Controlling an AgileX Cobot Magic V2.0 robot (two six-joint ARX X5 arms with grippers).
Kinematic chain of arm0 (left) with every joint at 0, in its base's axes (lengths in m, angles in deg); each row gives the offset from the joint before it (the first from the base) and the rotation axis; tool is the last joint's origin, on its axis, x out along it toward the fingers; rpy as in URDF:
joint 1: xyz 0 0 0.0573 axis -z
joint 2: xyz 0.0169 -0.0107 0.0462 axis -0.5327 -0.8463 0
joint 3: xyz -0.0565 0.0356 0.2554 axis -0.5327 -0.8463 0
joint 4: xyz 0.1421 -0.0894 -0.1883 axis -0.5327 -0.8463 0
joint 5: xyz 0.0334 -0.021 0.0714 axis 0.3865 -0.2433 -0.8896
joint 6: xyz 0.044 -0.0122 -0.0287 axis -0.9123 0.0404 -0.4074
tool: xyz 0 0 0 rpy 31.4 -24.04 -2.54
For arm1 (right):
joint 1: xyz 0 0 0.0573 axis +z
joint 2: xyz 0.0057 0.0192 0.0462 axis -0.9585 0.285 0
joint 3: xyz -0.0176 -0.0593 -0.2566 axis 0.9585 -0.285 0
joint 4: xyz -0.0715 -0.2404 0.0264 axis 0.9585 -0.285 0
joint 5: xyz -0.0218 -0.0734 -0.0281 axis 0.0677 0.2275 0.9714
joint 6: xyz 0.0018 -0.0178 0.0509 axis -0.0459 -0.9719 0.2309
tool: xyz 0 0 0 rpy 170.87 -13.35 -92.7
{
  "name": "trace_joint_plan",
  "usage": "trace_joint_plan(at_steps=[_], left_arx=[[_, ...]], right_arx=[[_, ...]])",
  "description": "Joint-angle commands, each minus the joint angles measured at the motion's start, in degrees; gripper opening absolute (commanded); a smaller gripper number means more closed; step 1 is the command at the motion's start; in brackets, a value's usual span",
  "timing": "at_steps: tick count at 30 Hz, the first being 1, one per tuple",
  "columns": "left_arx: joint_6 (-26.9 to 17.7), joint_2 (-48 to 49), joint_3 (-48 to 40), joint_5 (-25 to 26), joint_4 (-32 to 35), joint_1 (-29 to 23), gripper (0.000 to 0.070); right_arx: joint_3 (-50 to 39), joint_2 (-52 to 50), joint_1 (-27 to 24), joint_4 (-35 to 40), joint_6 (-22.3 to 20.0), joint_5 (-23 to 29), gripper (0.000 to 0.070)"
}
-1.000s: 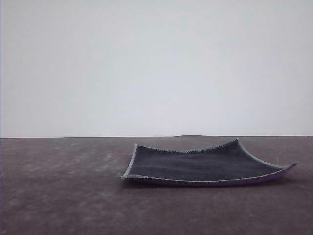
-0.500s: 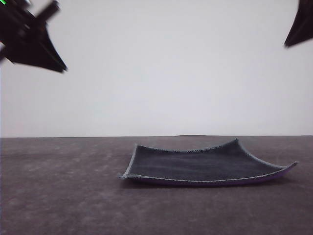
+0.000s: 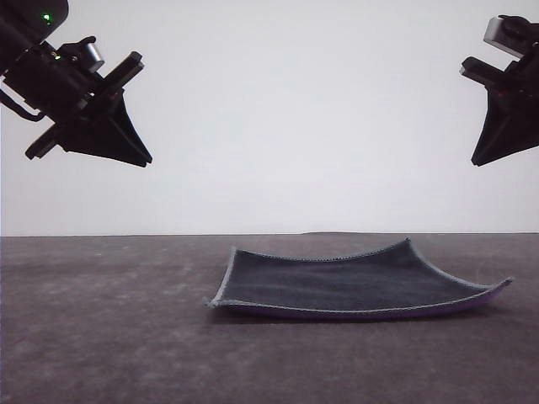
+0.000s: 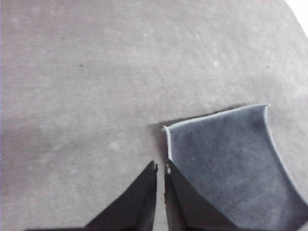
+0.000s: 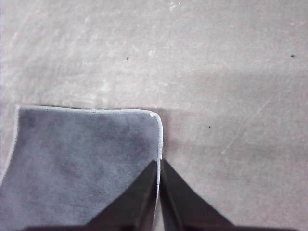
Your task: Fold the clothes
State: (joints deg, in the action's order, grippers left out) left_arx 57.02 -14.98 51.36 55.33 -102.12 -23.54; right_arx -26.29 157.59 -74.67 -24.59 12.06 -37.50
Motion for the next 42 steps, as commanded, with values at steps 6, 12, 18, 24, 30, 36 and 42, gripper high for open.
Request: trace_joint_plan(at_steps=[6,12,18,24,30,36,42], left_arx=[[-1.2,-0.8,1.4,0.5,1.0,1.7,0.0312],[1.2,-3.8,1.5,1.0,5.9,4.0,0.035],[3.6,-12.9,4.7,4.2,8.3,5.4,0.035],[5.1,-24.3,14.3,8.6,6.2,5.7,0.035],[5.8,-32.0,22.5,10.4,2.6,6.4,0.035],[4.8,-34.5,23.6,10.4,1.7,7.4,0.035],[4.2,-34.8,23.6,10.3,1.7,8.9,0.035]], right_arx=[[1.1,0.8,0.0,0.9,-1.0,-0.2,0.0401],[1.1,4.6,0.2,4.1,-0.1,-4.9,0.0423],[2.8,12.7,0.5,8.4,0.9,-9.5,0.0423],[8.6,21.9,0.9,9.5,0.9,-10.8,0.0422],[14.6,29.8,1.1,9.1,0.7,-13.9,0.0422],[16.0,32.6,1.6,9.7,0.4,-14.9,0.0422],[16.0,34.5,2.7,10.0,-0.6,-14.8,0.0422]])
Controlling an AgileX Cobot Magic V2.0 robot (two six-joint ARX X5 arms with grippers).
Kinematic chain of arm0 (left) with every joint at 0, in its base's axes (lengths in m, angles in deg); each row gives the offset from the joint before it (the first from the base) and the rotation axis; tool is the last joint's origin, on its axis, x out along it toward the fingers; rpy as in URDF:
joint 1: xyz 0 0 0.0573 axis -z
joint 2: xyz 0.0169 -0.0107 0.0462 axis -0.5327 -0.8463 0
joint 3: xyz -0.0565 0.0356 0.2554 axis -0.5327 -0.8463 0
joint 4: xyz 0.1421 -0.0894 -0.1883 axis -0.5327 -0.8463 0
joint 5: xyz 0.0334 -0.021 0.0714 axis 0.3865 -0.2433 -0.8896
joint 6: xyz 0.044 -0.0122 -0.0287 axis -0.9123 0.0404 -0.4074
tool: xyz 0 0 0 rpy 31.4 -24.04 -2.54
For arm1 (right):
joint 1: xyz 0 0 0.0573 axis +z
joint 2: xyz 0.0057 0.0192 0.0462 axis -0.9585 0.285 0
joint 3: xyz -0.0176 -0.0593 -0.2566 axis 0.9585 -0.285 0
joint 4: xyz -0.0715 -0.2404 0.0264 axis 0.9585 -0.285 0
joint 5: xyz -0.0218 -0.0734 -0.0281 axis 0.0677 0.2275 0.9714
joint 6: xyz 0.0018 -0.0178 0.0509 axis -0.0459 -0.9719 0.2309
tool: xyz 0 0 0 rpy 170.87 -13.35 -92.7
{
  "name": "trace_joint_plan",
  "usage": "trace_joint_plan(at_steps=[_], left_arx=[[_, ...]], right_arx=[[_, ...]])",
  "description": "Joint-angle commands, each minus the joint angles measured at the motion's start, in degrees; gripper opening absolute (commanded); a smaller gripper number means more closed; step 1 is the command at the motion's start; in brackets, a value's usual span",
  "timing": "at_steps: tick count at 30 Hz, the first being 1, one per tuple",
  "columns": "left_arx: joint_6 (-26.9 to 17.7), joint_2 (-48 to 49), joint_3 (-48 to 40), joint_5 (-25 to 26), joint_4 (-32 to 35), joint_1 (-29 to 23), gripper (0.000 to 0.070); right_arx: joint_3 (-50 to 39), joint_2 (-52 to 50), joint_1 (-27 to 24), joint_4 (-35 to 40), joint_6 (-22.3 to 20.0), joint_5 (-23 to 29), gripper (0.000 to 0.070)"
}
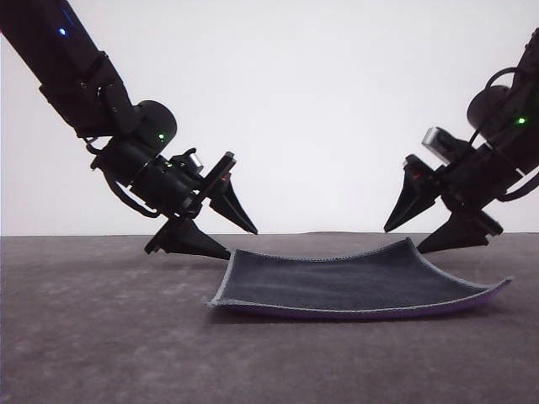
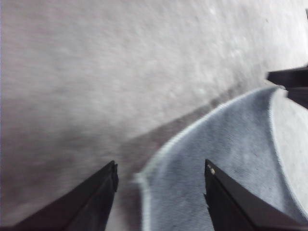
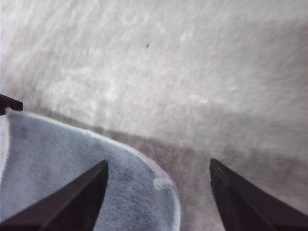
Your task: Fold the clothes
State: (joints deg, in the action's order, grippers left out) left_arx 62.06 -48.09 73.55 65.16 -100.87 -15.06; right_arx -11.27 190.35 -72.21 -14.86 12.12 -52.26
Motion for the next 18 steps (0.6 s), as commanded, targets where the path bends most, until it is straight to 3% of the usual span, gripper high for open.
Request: trace_joint_plan(at_steps=[1,14,18], left_arx=[[-0.9,-1.7,1.4,0.5,0.3,0.6,0.035],[-1.1,-1.7,1.4,-0.5,-0.7,2.4,0.035],[-1.8,-1.7,1.4,-0.6,-2.0,2.4,0.035]], right_arx=[[1.0,1.8,0.5,0.3,-0.7,0.0,0.0422],[1.0,1.8,1.6,0.1,-1.4,3.0,0.0398],[1.0,1.8,1.5,-0.7,-2.4,3.7,0.0321]])
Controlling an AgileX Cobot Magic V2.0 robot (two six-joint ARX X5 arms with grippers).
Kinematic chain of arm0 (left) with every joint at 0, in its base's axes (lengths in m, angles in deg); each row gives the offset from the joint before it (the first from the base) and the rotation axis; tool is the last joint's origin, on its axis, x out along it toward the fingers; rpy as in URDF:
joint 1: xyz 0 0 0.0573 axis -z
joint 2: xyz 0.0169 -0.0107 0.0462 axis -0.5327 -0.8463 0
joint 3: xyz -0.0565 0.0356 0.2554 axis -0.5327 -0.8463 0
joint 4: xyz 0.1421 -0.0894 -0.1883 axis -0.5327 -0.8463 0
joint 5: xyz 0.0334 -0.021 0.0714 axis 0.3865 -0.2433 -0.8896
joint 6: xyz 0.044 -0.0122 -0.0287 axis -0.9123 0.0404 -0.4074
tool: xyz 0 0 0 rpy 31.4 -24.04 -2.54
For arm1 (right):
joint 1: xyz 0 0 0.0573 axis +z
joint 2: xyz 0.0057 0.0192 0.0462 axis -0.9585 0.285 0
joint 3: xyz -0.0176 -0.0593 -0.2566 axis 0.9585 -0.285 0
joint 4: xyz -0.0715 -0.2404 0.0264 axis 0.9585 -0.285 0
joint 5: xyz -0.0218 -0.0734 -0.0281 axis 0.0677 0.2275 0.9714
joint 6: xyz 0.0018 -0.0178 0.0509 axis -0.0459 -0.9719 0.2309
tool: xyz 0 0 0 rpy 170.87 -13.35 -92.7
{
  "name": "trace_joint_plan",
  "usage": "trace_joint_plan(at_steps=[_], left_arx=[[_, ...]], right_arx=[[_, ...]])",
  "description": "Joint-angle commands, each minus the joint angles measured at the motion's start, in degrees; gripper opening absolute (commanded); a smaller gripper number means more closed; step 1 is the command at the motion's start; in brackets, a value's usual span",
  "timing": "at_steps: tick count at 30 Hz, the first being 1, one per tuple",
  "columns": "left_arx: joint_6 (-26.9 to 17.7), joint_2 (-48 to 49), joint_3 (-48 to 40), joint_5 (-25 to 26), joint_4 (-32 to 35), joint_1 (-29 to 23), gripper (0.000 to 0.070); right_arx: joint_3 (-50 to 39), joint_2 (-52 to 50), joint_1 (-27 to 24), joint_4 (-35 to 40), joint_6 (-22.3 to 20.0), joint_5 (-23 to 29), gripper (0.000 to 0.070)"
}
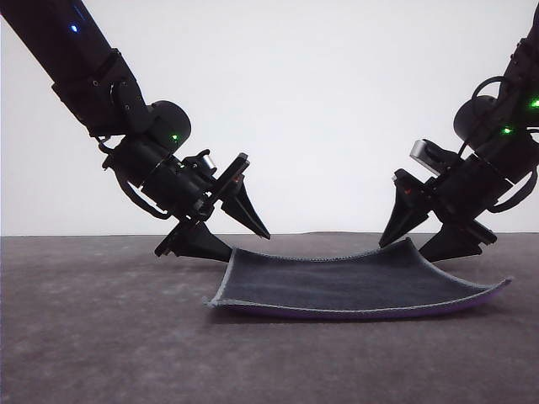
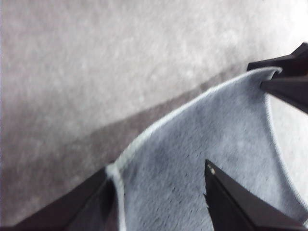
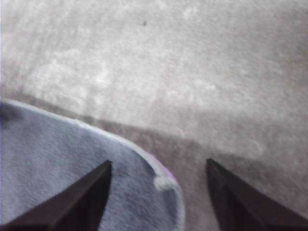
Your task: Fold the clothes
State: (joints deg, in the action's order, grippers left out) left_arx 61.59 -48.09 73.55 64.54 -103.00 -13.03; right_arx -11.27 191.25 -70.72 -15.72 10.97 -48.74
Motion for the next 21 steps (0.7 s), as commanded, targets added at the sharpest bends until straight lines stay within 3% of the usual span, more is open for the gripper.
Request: trace_joint_plan(at_steps=[1,3,5,8,9,14,21], left_arx=[[-1.4,-1.7,1.4,0.0,-0.3,0.3,0.035],[-1.5,-1.7,1.4,0.0,-1.1,0.3,0.0348],[-1.7,-1.7,1.4,0.0,-1.7,0.3,0.0305],[-2.4,-1.7,1.4,0.0,-1.9,0.3,0.0047],[-2.7,-1.7,1.4,0.0,-1.8,0.4,0.0017],[-3.0,-1.7,1.5,0.4,-2.2,0.4,0.0003],[-4.8,-1.6,1.6,7.3,-6.9,-0.9,0.0003]], right_arx=[[1.0,0.9,0.0,0.1,-1.3,0.6,0.0309],[1.0,0.9,0.0,-0.1,-1.3,0.8,0.0291],[1.0,0.9,0.0,-0.1,-1.3,0.8,0.0221],[1.0,0.9,0.0,-0.1,-1.3,0.8,0.0016],[1.0,0.9,0.0,0.0,-1.4,0.8,0.0004],[1.1,0.9,-0.3,0.0,-2.1,0.6,0.0],[4.4,0.9,-2.9,-10.5,-5.8,-5.1,0.0]])
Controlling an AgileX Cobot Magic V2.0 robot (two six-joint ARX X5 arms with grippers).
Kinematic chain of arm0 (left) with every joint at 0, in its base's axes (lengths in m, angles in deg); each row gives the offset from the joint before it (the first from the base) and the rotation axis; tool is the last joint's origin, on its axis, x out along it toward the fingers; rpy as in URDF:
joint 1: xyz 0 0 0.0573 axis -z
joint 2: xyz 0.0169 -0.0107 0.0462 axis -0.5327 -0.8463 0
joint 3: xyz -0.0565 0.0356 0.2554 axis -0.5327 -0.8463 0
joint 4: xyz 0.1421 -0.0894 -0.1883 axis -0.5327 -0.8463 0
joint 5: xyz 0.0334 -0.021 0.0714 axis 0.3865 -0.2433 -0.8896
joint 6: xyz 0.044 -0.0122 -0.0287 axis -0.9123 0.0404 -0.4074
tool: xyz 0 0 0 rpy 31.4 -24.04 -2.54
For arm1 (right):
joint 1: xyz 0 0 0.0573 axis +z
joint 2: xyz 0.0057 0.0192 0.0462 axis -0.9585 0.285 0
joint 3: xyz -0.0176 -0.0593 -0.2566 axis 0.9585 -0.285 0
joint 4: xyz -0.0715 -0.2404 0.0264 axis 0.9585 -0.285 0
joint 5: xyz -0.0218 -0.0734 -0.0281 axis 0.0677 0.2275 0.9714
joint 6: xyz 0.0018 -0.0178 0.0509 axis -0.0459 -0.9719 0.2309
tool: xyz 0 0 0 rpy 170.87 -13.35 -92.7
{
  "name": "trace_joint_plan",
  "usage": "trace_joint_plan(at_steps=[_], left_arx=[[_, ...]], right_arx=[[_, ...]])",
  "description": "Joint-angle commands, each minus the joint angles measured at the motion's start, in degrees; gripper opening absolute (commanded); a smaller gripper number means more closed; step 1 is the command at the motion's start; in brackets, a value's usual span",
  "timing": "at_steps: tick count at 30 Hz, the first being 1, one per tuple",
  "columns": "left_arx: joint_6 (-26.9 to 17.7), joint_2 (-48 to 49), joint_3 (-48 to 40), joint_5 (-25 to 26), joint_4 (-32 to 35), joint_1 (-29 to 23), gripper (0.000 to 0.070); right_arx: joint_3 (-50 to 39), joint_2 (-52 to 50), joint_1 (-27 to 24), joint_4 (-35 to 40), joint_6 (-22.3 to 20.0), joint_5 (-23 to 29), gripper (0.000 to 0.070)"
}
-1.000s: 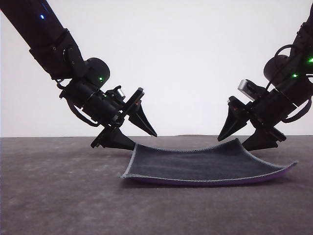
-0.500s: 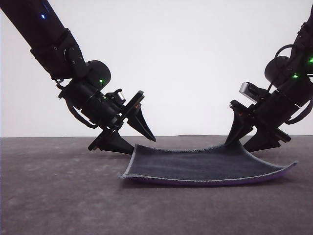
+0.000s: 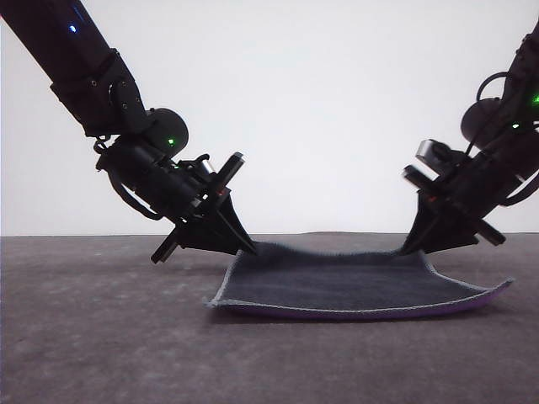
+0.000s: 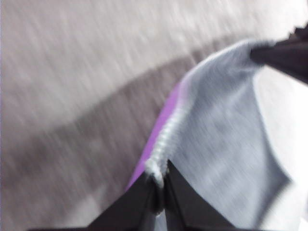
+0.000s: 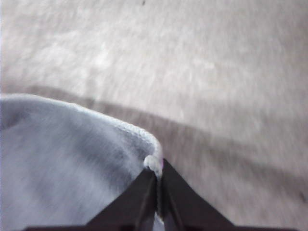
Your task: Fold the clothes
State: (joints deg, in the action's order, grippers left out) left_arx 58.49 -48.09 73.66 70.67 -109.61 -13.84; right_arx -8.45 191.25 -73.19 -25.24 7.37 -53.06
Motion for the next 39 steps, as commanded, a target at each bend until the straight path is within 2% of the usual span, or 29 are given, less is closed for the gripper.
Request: trace_joint_plan(at_steps=[1,6,15,20,25,39], left_arx=[[-2.0,-1.6,1.5,2.6,-1.0,-0.2,0.0003],[-5.4,-1.6,2.3,7.3,-7.0,-0.5,0.0003],[-16.2,-1.6,9.1,7.5,-26.4,-0.3,0.0003],[-19.9,-1.6,12.1,7.5,-34.2,0.0,0.0003],[-22.9,-1.6,13.8,7.5,-39.9,0.7,0.0004],[-24.3,-1.6,13.8,7.5,-46.3,3.1,0.0035]], right_arx=[[2.5,0.9,-0.9,-3.2,-2.9,-2.1,0.0],[6.9,0.9,-3.0,-15.0,-6.5,-6.7,0.0],[9.6,0.9,-4.6,-29.1,-11.7,-14.0,0.0],[9.6,0.9,-4.6,-34.1,-14.3,-14.9,0.0],[9.6,0.9,-4.5,-38.0,-16.2,-14.9,0.0],[9.6,0.9,-4.5,-45.7,-19.8,-14.7,0.0002]])
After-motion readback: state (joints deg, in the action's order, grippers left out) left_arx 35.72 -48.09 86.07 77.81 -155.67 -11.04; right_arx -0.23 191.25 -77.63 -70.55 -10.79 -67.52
